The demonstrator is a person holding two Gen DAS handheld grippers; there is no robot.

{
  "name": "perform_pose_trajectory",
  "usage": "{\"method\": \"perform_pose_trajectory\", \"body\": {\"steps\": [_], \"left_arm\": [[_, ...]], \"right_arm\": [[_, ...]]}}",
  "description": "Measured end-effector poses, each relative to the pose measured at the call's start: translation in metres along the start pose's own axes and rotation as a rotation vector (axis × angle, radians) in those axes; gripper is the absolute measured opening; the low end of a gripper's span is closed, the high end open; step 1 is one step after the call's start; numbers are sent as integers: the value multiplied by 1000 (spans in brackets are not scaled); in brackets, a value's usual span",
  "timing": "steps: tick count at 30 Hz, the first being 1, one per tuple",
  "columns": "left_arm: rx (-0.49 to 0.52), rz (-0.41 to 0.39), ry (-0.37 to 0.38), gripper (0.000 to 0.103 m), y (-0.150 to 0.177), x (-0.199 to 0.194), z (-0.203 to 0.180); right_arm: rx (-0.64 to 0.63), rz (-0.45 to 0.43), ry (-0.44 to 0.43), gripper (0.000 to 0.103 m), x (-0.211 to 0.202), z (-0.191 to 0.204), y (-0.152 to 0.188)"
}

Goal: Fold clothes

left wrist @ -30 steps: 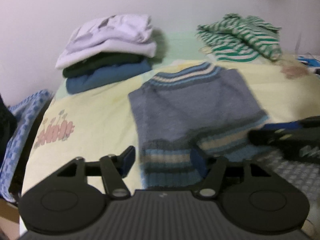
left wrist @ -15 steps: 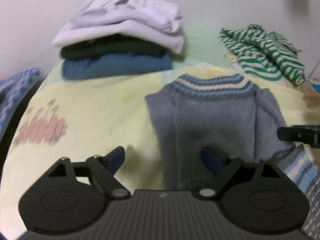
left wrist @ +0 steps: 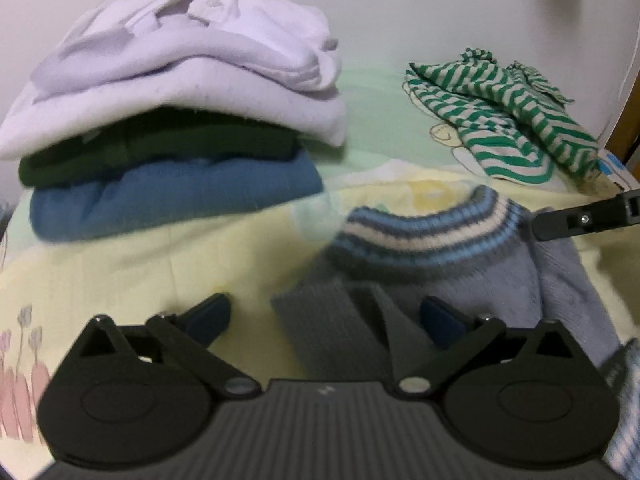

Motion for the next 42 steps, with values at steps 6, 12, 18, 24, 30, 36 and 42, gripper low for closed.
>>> {"method": "perform_pose_trajectory", "body": {"steps": [6,12,18,24,30,36,42], "left_arm": [[0,-18,25,92,-6,7,3],[50,-5,79,84,-5,1,-2],[100,-12,88,84,-3,2,-9],[139,-31,101,66,1,-7,-14],[73,-5,106,49,-5,-9,-1],[10,5,128,52,-10,-5,6],[-2,13,125,18,-8,-9,-1]], "right_arm": [[-110,30,-3,27,8,5,-5],[-181,58,-4,27,6,3,-7],[-204,46,-26,41,15,7,-11],[-206,113,-41,15,11,6,-8],[-197,124,-34,13,4,0,-8],[-204,103,-34,13,6,2,-7],[-195,75,-40,12,3,1,-4]]}}
Point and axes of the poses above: each gripper's, at about its wrist camera, not at the fingertips, and x roughly the way its jaws point, z to its left, y to its underside, the point moved 3 cm from there along x, roughly the way its jaws point, and after that the axes turned 12 degrees about -z, right-handed, at the moved point
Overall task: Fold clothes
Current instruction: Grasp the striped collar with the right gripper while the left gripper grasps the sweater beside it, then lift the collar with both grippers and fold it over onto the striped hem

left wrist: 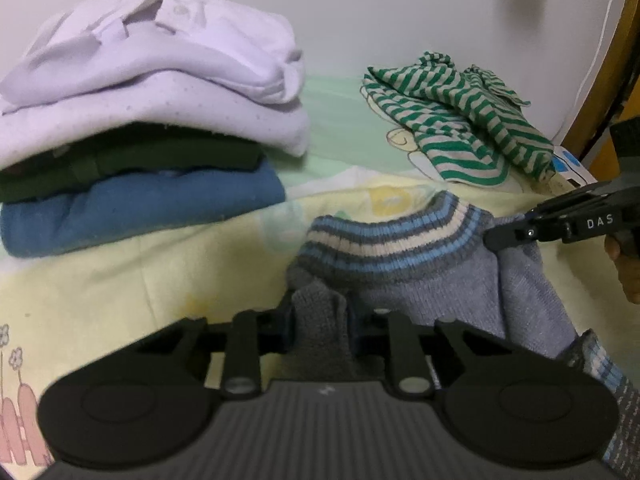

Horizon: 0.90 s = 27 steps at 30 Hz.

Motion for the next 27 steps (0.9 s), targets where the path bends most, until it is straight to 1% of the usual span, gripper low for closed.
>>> {"method": "perform_pose_trajectory", "body": {"steps": [2,4,7,9,13,17,21,27], "left_arm": [[0,1,-20,17,-1,1,-2],[30,0,-55,16,-2,2,-6],[122,-5,-110,15,-1,1,-18],[136,-6,-121,14,-3,-3,-21],[87,-48,-103,14,-15,-26,-17],[84,-87,-96,14,-20,-53,-25],[57,-138,-81,14,-19,-89,-35],[81,-197,-74,14,-4,-145,-61]], "right_arm": [[-16,-1,12,11,0,2,-1],[-13,4,35,13,2,5,-2],[-42,0,53,12,1,12,-3],[-39,-19,47,11,-3,14,-5],[0,-76,-9,11,-25,19,-15],[28,-120,-79,11,-51,30,-17],[36,-150,-136,11,-82,46,-13],[29,-162,-201,10,-127,66,6]]}}
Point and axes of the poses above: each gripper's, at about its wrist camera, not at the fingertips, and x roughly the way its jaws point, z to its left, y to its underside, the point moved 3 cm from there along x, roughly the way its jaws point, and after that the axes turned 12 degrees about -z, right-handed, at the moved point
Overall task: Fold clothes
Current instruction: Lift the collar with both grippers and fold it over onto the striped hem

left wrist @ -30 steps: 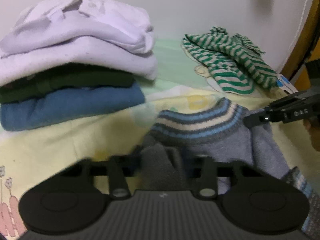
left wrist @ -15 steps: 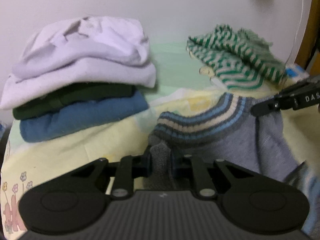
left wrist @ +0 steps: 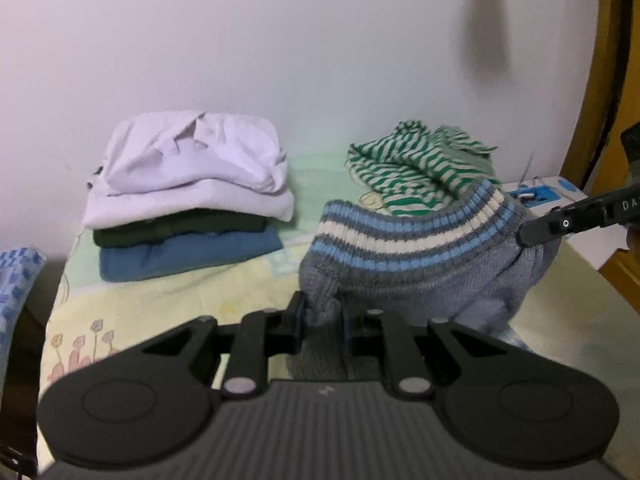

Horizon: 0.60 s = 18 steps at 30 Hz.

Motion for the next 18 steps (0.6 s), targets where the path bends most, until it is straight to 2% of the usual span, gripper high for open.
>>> {"method": "perform_pose_trajectory", "body": {"steps": [3,4,9,11,14,18], "left_arm": [[3,-17,8,14,10,-33,-13],[6,-17,13,14,15,-43,-18],[19,41,31,12,51,-79,-37],[11,81,33,12,67,-80,-42],[52,128,21,12,93,-76,-52],[120,134,3,11,103,-73,-60]], "right_arm": [[-29,22,-32,9,-23,17,13],[-46,37,-37,4,-30,23,20],[-154,152,-33,4,-54,47,63],[-209,210,-15,4,-57,54,84],[-363,278,39,5,-49,58,117],[-456,243,80,7,-46,62,123]]}}
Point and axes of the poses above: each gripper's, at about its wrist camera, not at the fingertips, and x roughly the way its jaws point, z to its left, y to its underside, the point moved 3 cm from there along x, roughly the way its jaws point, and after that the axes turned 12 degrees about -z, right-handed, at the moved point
